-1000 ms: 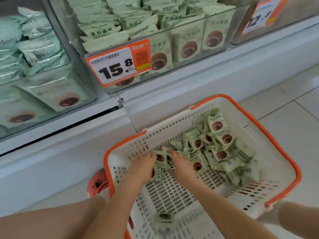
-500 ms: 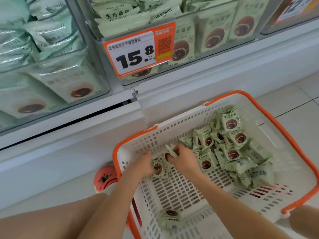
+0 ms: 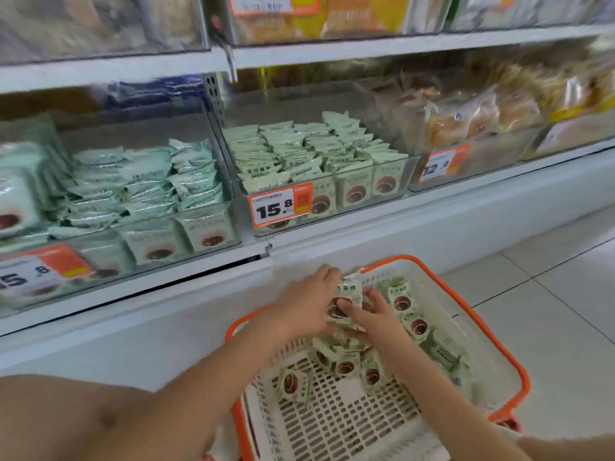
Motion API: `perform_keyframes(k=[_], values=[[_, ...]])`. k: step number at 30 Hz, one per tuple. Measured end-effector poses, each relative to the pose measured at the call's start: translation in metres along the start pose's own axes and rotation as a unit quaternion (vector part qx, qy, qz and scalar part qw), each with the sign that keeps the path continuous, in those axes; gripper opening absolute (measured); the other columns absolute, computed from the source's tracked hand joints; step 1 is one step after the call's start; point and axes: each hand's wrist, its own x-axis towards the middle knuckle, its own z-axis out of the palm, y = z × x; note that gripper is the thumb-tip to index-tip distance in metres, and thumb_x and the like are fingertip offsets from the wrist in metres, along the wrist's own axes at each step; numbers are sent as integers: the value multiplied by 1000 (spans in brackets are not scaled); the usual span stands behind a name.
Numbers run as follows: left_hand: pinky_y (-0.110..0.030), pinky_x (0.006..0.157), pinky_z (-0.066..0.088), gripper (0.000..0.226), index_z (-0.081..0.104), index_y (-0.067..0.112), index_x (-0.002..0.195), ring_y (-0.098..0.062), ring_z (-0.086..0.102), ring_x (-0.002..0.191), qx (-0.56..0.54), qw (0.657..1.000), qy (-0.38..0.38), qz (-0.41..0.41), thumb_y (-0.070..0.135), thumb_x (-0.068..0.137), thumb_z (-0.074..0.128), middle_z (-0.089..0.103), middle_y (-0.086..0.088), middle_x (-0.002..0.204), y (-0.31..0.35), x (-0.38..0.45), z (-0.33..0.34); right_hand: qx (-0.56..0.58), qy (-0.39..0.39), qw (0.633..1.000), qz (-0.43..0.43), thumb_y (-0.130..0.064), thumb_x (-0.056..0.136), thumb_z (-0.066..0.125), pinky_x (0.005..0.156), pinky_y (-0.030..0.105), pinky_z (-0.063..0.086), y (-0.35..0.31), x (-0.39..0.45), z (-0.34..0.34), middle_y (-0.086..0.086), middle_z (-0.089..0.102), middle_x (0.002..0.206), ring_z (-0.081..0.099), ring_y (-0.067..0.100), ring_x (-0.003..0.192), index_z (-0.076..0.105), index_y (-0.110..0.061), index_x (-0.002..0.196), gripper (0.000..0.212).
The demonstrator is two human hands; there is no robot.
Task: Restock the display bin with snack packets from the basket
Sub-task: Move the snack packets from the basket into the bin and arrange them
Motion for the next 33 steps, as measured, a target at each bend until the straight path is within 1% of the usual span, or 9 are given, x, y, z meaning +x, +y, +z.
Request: perform_keyframes(k=[5, 10, 13, 17, 20, 22, 25, 27, 33], values=[[-35, 77, 48, 78, 28, 18, 139, -22, 55, 111, 124, 988, 81, 55, 43, 77, 68, 43, 1, 136, -1, -15, -81, -214, -71, 958, -179, -13, 78, 76, 59, 24, 50, -96, -13, 12, -15, 67, 81, 61, 10, 70, 60, -29, 102, 33], [-30, 95, 38, 93, 4, 17, 151, -21, 42, 128, 96, 967, 233, -40, 43, 85, 64, 16, -1, 157, -25, -20, -129, -319, -45, 916, -241, -19, 73, 80, 81, 43, 57, -187, 11, 30, 1, 70, 99, 67, 21, 94, 61, -25, 104, 37], [-33, 115, 14, 78, 19, 16, 149, -20, 26, 140, 95, 952, 277, -88, 33, 87, 63, 23, -3, 154, -59, -4, -130, -295, 16, 917, -269, -18, 75, 79, 78, 40, 57, -230, 44, 49, 0, 67, 95, 66, 18, 88, 51, -16, 107, 43], [-44, 114, -15, 64, 33, 22, 144, -14, 16, 145, 193, 959, 206, -41, 40, 88, 58, 35, 0, 150, -81, 23, -132, -301, 33, 914, -269, -20, 72, 82, 80, 41, 56, -257, 115, 91, 11, 68, 105, 66, 22, 90, 50, -9, 106, 48], [-49, 114, 0, 54, 64, 18, 118, -21, 46, 130, 229, 945, 233, 26, 47, 73, 70, 63, -3, 123, -94, 32, -132, -312, 40, 905, -284, -21, 72, 82, 83, 40, 54, -265, 173, 128, 9, 68, 93, 63, 19, 86, 59, -13, 85, 28], [-50, 110, 15, 45, 72, 18, 102, -23, 58, 116, 225, 939, 255, 59, 49, 68, 72, 70, -3, 106, -103, 33, -127, -315, 36, 914, -255, -28, 74, 80, 92, 38, 51, -270, 205, 152, 8, 65, 112, 62, 22, 101, 62, -7, 109, 44], [-47, 109, 19, 36, 71, 22, 101, -23, 57, 115, 228, 935, 258, 82, 47, 77, 63, 69, 0, 107, -109, 36, -120, -323, -10, 922, -213, -38, 78, 73, 101, 34, 44, -271, 241, 184, 12, 57, 130, 55, 27, 119, 56, -5, 126, 61], [-45, 108, 21, 33, 70, 22, 102, -22, 55, 116, 220, 935, 265, 85, 44, 79, 62, 68, 2, 109, -110, 38, -119, -336, -9, 922, -194, -39, 84, 68, 96, 26, 38, -265, 259, 200, 7, 52, 133, 51, 23, 120, 48, -3, 133, 64], [-41, 103, 25, 26, 67, 22, 100, -21, 54, 112, 206, 939, 263, 84, 37, 80, 61, 66, 1, 107, -110, 40, -119, -392, 49, 884, -250, -31, 84, 70, 64, 6, 29, -248, 278, 212, 3, 52, 102, 51, 12, 99, 46, -5, 127, 56]])
